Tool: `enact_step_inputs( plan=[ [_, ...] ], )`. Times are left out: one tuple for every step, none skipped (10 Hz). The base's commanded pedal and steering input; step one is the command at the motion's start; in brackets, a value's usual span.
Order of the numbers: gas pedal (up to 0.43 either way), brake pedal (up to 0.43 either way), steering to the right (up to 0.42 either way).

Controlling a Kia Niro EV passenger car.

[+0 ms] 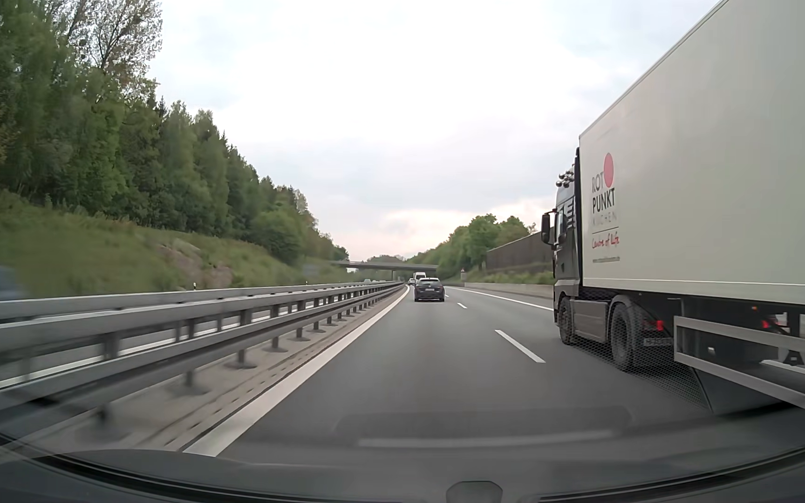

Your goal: Follow the waypoints while adhering to traffic rules and regulations

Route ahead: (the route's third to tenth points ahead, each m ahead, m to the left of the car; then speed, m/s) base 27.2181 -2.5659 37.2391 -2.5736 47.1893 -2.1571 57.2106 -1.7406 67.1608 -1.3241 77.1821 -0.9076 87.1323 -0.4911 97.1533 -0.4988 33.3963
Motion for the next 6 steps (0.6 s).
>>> enact_step_inputs(
  plan=[
    [0.331,0.000,-0.005],
    [0.331,0.000,-0.006],
    [0.331,0.000,-0.006],
    [0.331,0.000,-0.006],
    [0.331,0.000,-0.006],
    [0.331,0.000,-0.006]
  ],
)
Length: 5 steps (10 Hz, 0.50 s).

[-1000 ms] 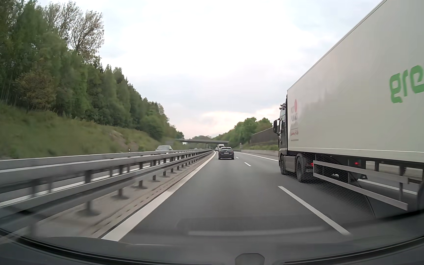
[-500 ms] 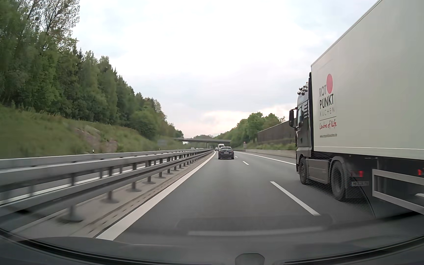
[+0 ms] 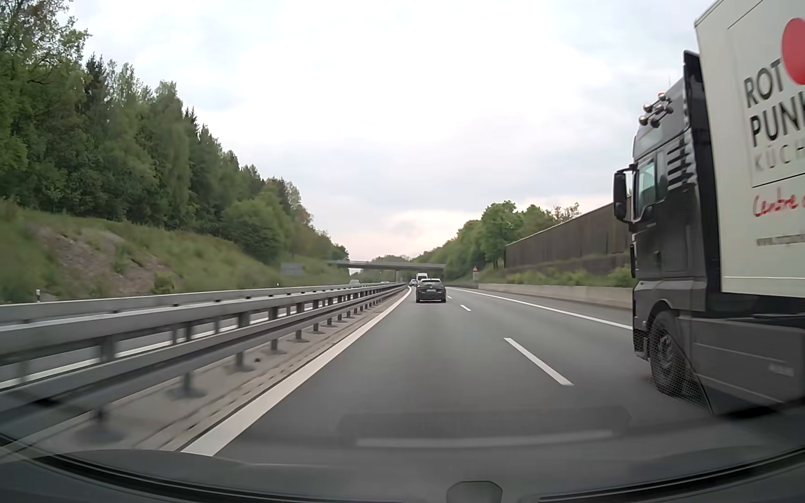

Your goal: Follow the waypoints while adhering to traffic rules and regulations

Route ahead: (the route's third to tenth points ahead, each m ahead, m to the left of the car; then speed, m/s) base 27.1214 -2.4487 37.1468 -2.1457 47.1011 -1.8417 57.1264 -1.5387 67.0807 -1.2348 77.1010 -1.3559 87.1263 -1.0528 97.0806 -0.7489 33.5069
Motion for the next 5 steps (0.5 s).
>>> enact_step_inputs(
  plan=[
    [0.331,0.000,-0.006],
    [0.331,0.000,-0.006],
    [0.331,0.000,-0.006],
    [0.331,0.000,-0.006],
    [0.331,0.000,-0.006]
  ],
)
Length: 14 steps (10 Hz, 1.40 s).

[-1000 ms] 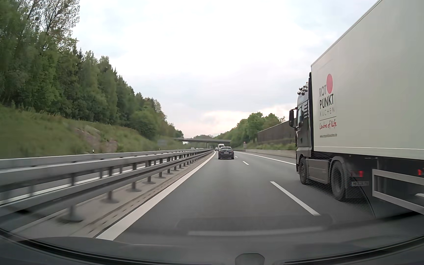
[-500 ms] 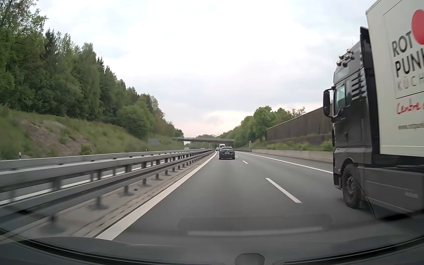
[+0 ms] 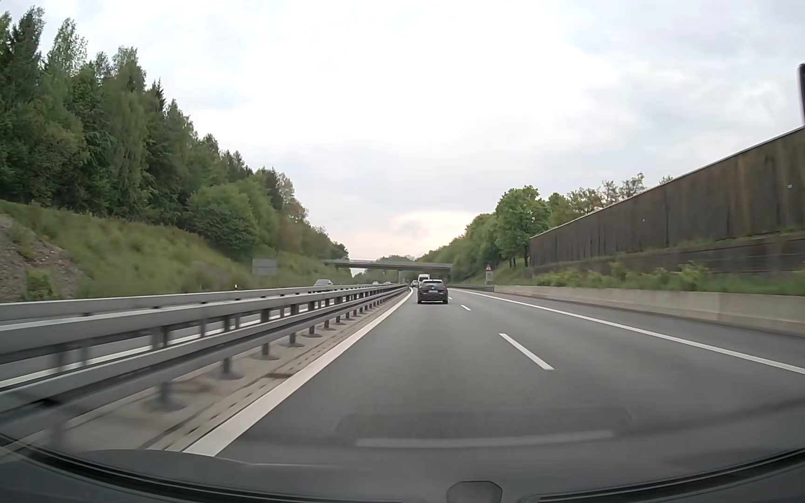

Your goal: Follow the waypoints while adhering to traffic rules and regulations

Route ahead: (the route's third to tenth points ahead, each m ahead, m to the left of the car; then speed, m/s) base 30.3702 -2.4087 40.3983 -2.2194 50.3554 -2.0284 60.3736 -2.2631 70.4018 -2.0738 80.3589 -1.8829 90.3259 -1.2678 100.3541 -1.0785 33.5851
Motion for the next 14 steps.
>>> enact_step_inputs(
  plan=[
    [0.331,0.000,-0.005],
    [0.331,0.000,-0.004],
    [0.331,0.000,-0.004],
    [0.331,0.000,-0.004],
    [0.331,0.000,-0.003],
    [0.331,0.000,-0.003],
    [0.331,0.000,-0.003],
    [0.331,0.000,-0.003],
    [0.331,0.000,-0.003],
    [0.331,0.000,-0.003],
    [0.331,0.000,-0.003],
    [0.331,0.000,-0.003],
    [0.331,0.000,-0.003],
    [0.331,0.000,-0.003]
  ],
)
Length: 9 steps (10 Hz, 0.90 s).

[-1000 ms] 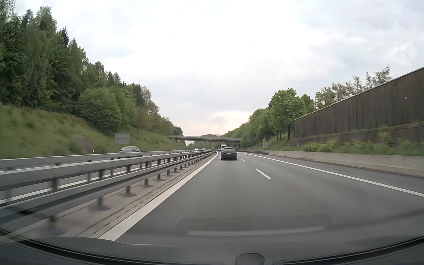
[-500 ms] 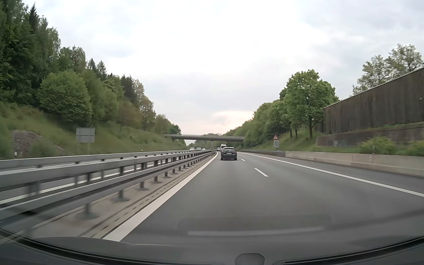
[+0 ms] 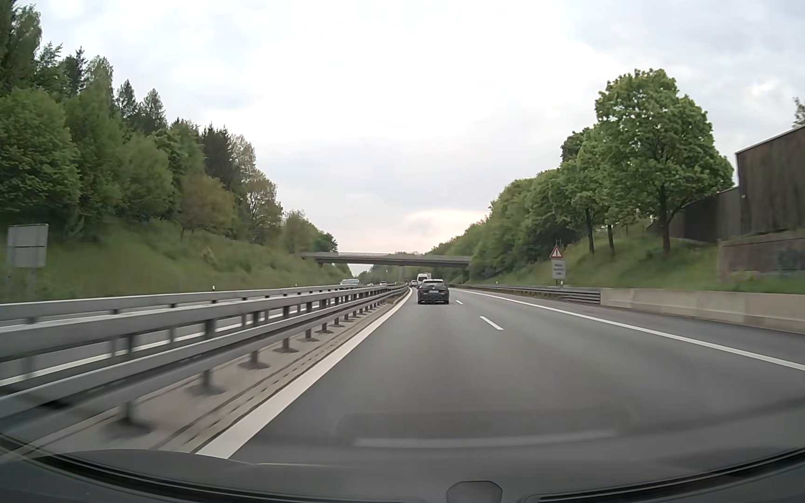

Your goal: Follow the waypoints while adhering to traffic rules and regulations

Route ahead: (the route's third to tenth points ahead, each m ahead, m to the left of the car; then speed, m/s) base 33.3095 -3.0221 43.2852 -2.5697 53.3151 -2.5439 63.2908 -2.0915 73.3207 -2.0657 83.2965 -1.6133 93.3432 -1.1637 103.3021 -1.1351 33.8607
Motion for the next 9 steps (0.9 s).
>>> enact_step_inputs(
  plan=[
    [0.331,0.000,-0.003],
    [0.331,0.000,-0.003],
    [0.319,0.000,-0.003],
    [0.311,0.000,-0.003],
    [0.287,0.000,-0.003],
    [0.260,0.000,-0.003],
    [0.248,0.000,-0.003],
    [0.248,0.000,-0.003],
    [0.248,0.000,-0.003]
  ],
)
